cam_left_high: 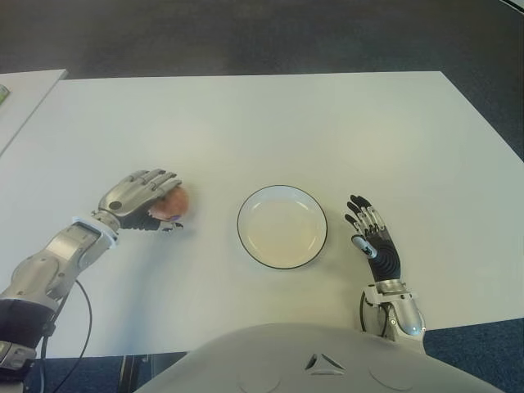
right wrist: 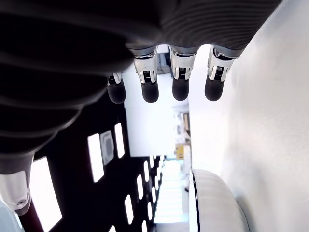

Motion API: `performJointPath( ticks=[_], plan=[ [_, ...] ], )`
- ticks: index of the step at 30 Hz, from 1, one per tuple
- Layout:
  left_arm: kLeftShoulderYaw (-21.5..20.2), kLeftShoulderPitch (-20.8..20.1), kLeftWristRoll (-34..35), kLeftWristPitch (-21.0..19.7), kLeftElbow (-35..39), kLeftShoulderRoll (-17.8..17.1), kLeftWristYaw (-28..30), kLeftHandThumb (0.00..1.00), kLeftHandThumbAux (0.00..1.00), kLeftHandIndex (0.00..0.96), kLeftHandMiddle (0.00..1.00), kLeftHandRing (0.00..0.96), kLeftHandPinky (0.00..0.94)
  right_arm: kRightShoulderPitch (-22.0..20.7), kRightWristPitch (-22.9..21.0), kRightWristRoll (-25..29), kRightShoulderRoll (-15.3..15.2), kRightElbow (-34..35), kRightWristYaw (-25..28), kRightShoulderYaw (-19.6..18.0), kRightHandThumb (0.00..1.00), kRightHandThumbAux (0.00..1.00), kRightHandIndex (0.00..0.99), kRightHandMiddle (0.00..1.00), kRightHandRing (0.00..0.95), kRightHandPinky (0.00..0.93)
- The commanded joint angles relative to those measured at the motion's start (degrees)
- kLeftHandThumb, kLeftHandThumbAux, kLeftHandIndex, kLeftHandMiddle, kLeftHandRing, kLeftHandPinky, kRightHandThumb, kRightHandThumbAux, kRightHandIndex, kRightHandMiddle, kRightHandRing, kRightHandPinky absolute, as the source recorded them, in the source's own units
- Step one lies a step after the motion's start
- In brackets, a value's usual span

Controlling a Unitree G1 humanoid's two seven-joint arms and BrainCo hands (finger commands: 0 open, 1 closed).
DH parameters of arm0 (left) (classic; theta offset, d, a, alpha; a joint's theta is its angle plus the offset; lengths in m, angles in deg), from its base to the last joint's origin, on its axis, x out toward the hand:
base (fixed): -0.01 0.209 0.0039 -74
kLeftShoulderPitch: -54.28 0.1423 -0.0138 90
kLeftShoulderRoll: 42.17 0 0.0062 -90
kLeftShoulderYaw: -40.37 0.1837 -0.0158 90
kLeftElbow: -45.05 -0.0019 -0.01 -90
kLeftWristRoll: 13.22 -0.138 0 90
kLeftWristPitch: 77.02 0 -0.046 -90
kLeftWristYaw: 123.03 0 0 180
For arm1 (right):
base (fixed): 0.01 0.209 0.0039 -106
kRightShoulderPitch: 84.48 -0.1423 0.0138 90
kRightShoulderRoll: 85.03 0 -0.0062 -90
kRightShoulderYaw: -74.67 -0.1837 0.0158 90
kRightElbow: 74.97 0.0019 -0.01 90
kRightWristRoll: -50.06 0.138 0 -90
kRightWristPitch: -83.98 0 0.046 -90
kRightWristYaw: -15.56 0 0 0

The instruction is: Put the apples into the plate.

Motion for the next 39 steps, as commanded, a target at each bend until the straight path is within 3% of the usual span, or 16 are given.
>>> performJointPath(
  ticks=[1,9,13,15,17,23,25,27,30,39],
  plan=[
    [1.6,0.7,0.2,-1.0,-0.5,1.0,0.9,0.242,0.212,0.058,0.031,0.011,0.064,4.4,-6.4,0.4,0.5,-6.3,-0.1,0.1,0.219,0.535,0.062,0.083,0.042,0.059],
    [2.8,0.4,0.5,-0.9,-1.9,1.6,0.1,0.247,0.208,0.082,0.066,0.05,0.111,4.5,-6.1,0.2,0.4,-6.0,-0.3,0.0,0.233,0.548,0.072,0.083,0.042,0.059],
    [3.5,-0.2,1.4,-0.4,-3.6,1.8,-0.7,0.266,0.209,0.141,0.154,0.141,0.205,4.6,-6.0,0.2,0.5,-6.0,-0.4,0.0,0.225,0.55,0.076,0.081,0.037,0.047],
    [3.9,-0.6,1.9,-0.1,-4.6,1.9,-1.1,0.29,0.217,0.185,0.248,0.249,0.305,4.6,-5.8,0.3,0.6,-6.0,-0.4,-0.1,0.225,0.553,0.076,0.08,0.035,0.045],
    [4.3,-1.0,2.2,0.0,-5.5,2.0,-1.5,0.335,0.236,0.261,0.417,0.426,0.454,4.6,-5.7,0.4,0.6,-5.9,-0.4,-0.1,0.226,0.557,0.076,0.079,0.033,0.044],
    [6.1,-3.8,1.8,0.8,-10.4,2.4,-3.6,0.437,0.307,0.402,0.609,0.598,0.646,4.9,-5.2,0.3,0.8,-5.6,-0.5,-0.2,0.232,0.568,0.074,0.079,0.039,0.061],
    [6.8,-4.6,1.3,0.5,-11.9,2.5,-4.8,0.468,0.35,0.445,0.637,0.619,0.664,5.0,-5.2,0.3,0.9,-5.4,-0.6,-0.2,0.233,0.569,0.075,0.08,0.042,0.065],
    [7.3,-5.1,0.8,0.1,-12.8,2.6,-5.9,0.615,0.549,0.443,0.666,0.64,0.678,5.1,-5.3,0.4,0.9,-5.2,-0.6,-0.3,0.231,0.571,0.08,0.082,0.046,0.072],
    [8.0,-5.4,-0.2,-1.2,-13.7,2.9,-8.2,0.69,0.643,0.443,0.702,0.676,0.712,5.2,-5.1,0.9,1.0,-5.0,-0.4,-0.3,0.229,0.576,0.085,0.081,0.046,0.069],
    [9.9,-6.6,0.1,-0.8,-17.5,3.6,-13.5,0.739,0.69,0.443,0.793,0.775,0.717,5.4,-4.3,1.0,1.3,-4.7,-0.7,-0.6,0.232,0.584,0.093,0.085,0.045,0.07]
  ],
)
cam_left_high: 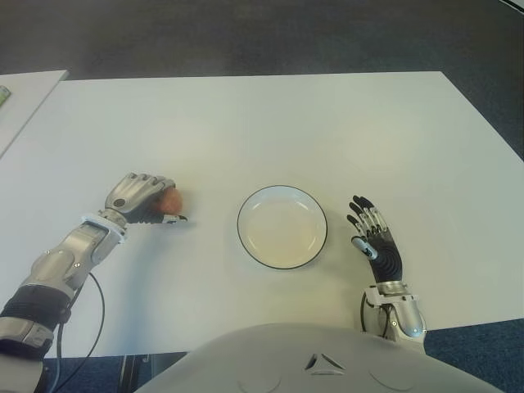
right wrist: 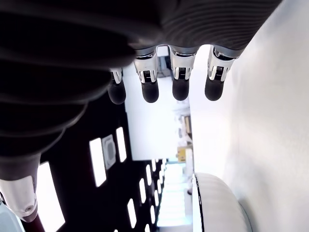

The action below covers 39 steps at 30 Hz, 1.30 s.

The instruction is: Put the apples into the plate.

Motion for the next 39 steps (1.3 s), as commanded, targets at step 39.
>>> performJointPath(
  ticks=[39],
  plan=[
    [1.0,2.6,0.8,2.5,8.2,-2.0,-6.1,0.746,0.694,0.443,0.837,0.83,0.805,3.9,-3.8,-0.5,2.3,-4.9,-2.4,-1.1,0.225,0.546,0.188,0.124,0.077,0.101]
  ],
)
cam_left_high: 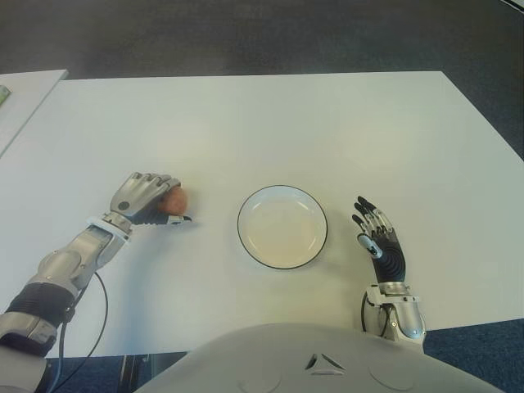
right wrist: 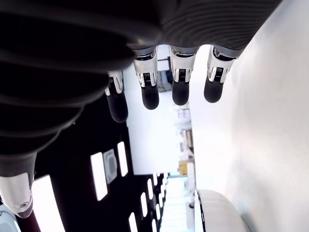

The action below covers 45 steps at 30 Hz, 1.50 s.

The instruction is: Put the apples into the plate.

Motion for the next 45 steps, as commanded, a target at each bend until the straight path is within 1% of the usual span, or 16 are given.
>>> performJointPath(
  ticks=[1,5,9,11,14,17,19,21,23,27,30,33,37,39,41,45],
  plan=[
    [-2.9,3.5,3.1,0.0,8.5,-1.8,4.6,0.746,0.694,0.443,0.838,0.831,0.811,3.7,-3.8,0.1,0.8,-5.3,0.0,0.2,0.226,0.546,0.189,0.124,0.077,0.101],
    [-9.0,5.1,8.0,-0.6,16.4,-3.2,9.0,0.746,0.694,0.443,0.845,0.838,0.833,3.5,-4.1,0.1,0.7,-5.6,0.0,0.2,0.229,0.549,0.194,0.118,0.069,0.095],
    [-13.2,6.0,10.8,0.1,19.6,-2.8,10.1,0.746,0.695,0.443,0.848,0.841,0.813,3.6,-5.0,0.4,0.4,-6.1,0.3,0.1,0.23,0.555,0.185,0.115,0.063,0.086],
    [-15.7,6.6,13.0,-0.3,22.9,-2.5,12.1,0.746,0.695,0.443,0.847,0.84,0.803,3.6,-5.4,0.4,0.2,-6.2,0.5,0.1,0.225,0.553,0.169,0.113,0.062,0.081],
    [-18.1,7.2,15.1,-1.2,26.9,-1.5,14.9,0.746,0.695,0.443,0.847,0.839,0.799,3.5,-5.6,0.5,0.1,-6.4,0.8,0.2,0.219,0.548,0.155,0.112,0.061,0.079],
    [-19.1,7.3,15.9,-2.7,31.3,0.1,17.6,0.747,0.695,0.443,0.848,0.841,0.804,3.3,-5.7,0.6,0.0,-6.5,1.0,0.2,0.218,0.541,0.153,0.113,0.062,0.082],
    [-18.3,6.5,14.8,-3.5,34.9,1.4,19.1,0.748,0.695,0.443,0.852,0.845,0.812,3.1,-5.6,0.6,0.0,-6.8,1.1,0.2,0.221,0.537,0.157,0.116,0.064,0.083],
    [-17.7,5.9,13.9,-3.3,35.7,2.2,19.7,0.749,0.694,0.443,0.855,0.848,0.817,3.0,-5.5,0.7,0.1,-7.1,1.3,0.2,0.224,0.536,0.16,0.118,0.066,0.083],
    [-16.1,4.3,12.7,-2.5,34.7,3.4,19.5,0.75,0.694,0.443,0.859,0.852,0.814,2.9,-5.5,0.9,0.1,-7.2,1.6,0.2,0.229,0.535,0.157,0.121,0.068,0.078],
    [-10.7,-0.3,9.5,-2.9,35.9,8.1,21.8,0.751,0.694,0.444,0.858,0.852,0.805,2.8,-5.7,0.6,0.0,-7.6,2.0,0.4,0.226,0.528,0.144,0.123,0.069,0.08],
    [-8.8,-2.1,7.8,-3.4,37.2,10.4,23.1,0.751,0.694,0.444,0.854,0.849,0.794,2.8,-5.7,0.6,0.1,-7.7,2.2,0.5,0.222,0.526,0.137,0.122,0.07,0.08],
    [-5.7,-5.0,5.3,-4.2,40.0,14.0,25.5,0.751,0.694,0.444,0.851,0.847,0.796,2.6,-5.6,0.8,0.5,-8.2,2.2,0.5,0.222,0.528,0.133,0.119,0.068,0.079],
    [-4.6,-6.2,4.3,-4.4,42.1,15.9,27.7,0.75,0.694,0.444,0.846,0.844,0.796,2.7,-5.4,0.5,0.8,-8.2,2.1,0.6,0.222,0.534,0.139,0.119,0.068,0.084],
    [-1.8,-7.5,2.5,-5.5,44.3,18.6,30.9,0.75,0.694,0.444,0.844,0.844,0.8,2.9,-5.2,0.2,1.1,-8.1,1.8,0.8,0.221,0.537,0.141,0.118,0.069,0.083],
    [0.7,-8.3,1.0,-6.2,45.3,20.6,33.3,0.75,0.694,0.444,0.843,0.846,0.816,3.2,-5.0,0.0,1.3,-7.9,1.7,1.0,0.219,0.547,0.139,0.116,0.067,0.076],
    [3.7,-9.9,0.6,-5.9,45.5,22.4,37.0,0.751,0.693,0.444,0.846,0.85,0.834,3.5,-4.7,-0.5,1.7,-7.6,1.2,1.3,0.218,0.558,0.135,0.114,0.067,0.08]
  ],
)
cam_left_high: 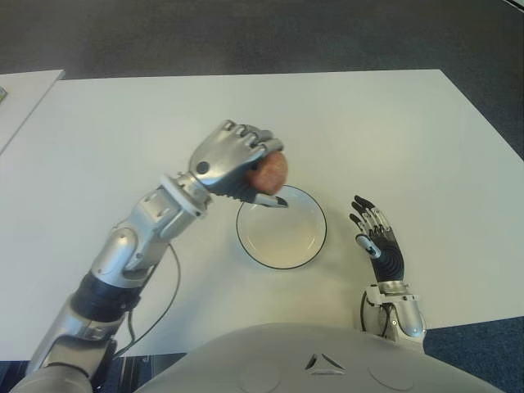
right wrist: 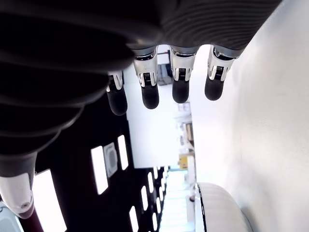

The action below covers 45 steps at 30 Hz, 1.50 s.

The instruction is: Put the apples into the plate.

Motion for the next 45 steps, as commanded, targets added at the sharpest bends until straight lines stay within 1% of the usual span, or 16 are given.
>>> performJointPath(
  ticks=[1,5,12,19,25,27,30,36,40,45],
  plan=[
    [4.3,-2.0,-1.5,0.2,0.5,2.2,5.4,0.751,0.693,0.444,0.849,0.855,0.842,4.1,-4.8,-1.0,1.9,-7.1,-1.1,1.2,0.217,0.563,0.135,0.115,0.069,0.087],
    [6.6,-3.0,-2.4,1.6,-2.0,3.0,6.5,0.752,0.693,0.445,0.856,0.863,0.859,4.4,-4.8,-1.2,2.0,-6.8,-1.4,1.5,0.214,0.569,0.136,0.119,0.078,0.096],
    [9.2,-3.4,-5.6,3.0,-5.0,4.1,5.4,0.752,0.692,0.445,0.858,0.864,0.857,4.9,-4.6,-1.2,2.2,-6.5,-1.6,1.9,0.211,0.571,0.149,0.118,0.072,0.079],
    [9.5,-3.1,-6.7,3.4,-6.2,4.2,4.9,0.752,0.691,0.445,0.855,0.859,0.846,5.1,-4.4,-0.5,2.3,-6.8,-0.9,1.9,0.217,0.574,0.157,0.134,0.09,0.103],
    [10.0,-2.0,-7.9,2.6,-7.1,4.7,4.9,0.752,0.691,0.445,0.85,0.849,0.835,5.0,-3.8,-0.1,2.7,-7.0,-0.6,2.0,0.228,0.579,0.157,0.134,0.094,0.105],
    [10.3,-1.7,-8.8,2.5,-7.9,4.9,4.0,0.752,0.691,0.445,0.847,0.848,0.832,5.0,-3.5,-0.3,2.8,-7.0,-0.8,2.0,0.231,0.58,0.16,0.133,0.092,0.104],
    [10.8,-1.3,-10.0,2.9,-10.3,5.2,1.1,0.752,0.691,0.445,0.844,0.847,0.83,5.1,-3.2,-0.5,3.1,-6.9,-1.0,2.0,0.234,0.582,0.165,0.131,0.089,0.103],
    [11.6,-0.6,-11.0,4.0,-16.4,5.1,-6.2,0.751,0.691,0.445,0.842,0.847,0.831,5.5,-3.8,-0.3,3.3,-6.3,-1.2,2.2,0.238,0.587,0.164,0.135,0.092,0.104],
    [12.0,-1.0,-11.1,4.2,-17.9,4.9,-7.7,0.751,0.69,0.445,0.836,0.846,0.828,5.5,-4.0,0.1,3.3,-6.2,-1.0,2.2,0.24,0.587,0.155,0.139,0.096,0.102],
    [12.2,-0.5,-11.2,4.1,-19.2,4.5,-9.0,0.751,0.689,0.446,0.828,0.842,0.825,5.7,-4.8,0.9,3.4,-5.8,-0.9,2.2,0.254,0.591,0.155,0.135,0.094,0.107]
  ],
)
